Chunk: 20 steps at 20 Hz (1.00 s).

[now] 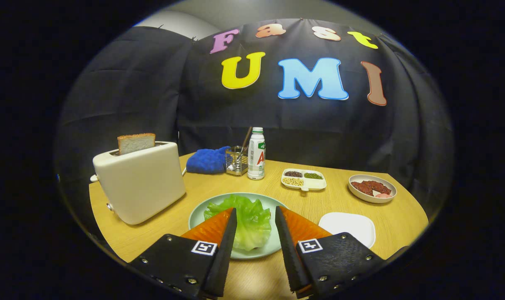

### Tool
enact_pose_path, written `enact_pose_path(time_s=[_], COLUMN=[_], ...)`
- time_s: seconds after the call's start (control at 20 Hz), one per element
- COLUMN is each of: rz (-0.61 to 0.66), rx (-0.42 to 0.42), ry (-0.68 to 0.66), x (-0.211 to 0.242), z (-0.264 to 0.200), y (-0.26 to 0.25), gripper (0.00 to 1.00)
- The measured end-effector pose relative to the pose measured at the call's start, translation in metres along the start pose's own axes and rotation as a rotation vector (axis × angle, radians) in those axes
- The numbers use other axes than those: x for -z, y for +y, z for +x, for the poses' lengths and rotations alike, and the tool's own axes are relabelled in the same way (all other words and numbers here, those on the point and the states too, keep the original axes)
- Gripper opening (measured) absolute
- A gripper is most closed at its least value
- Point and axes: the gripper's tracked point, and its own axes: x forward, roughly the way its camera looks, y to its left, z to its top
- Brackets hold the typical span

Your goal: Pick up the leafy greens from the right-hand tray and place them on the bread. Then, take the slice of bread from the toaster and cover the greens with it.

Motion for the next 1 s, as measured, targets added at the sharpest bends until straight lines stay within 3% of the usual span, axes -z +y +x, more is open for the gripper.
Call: enact_pose_path(time_s=[0.2,0.45,0.6,0.85,1.0], rz=[0.025,0.02,0.043,0.073,0.061], rx=[0.113,0.098,0.172,0.091,0.107], ry=[-0.072,-0.093,-0.076,-0.079,-0.1], x=[-0.026,-0.038,-0.042,-0.057,-0.07], z=[-0.015,-0.017,-0.022,-0.018,-0.014], y=[0.005,0.04,0.047,0.097,0.118], gripper=[0.56,0.52,0.53,0.52,0.52])
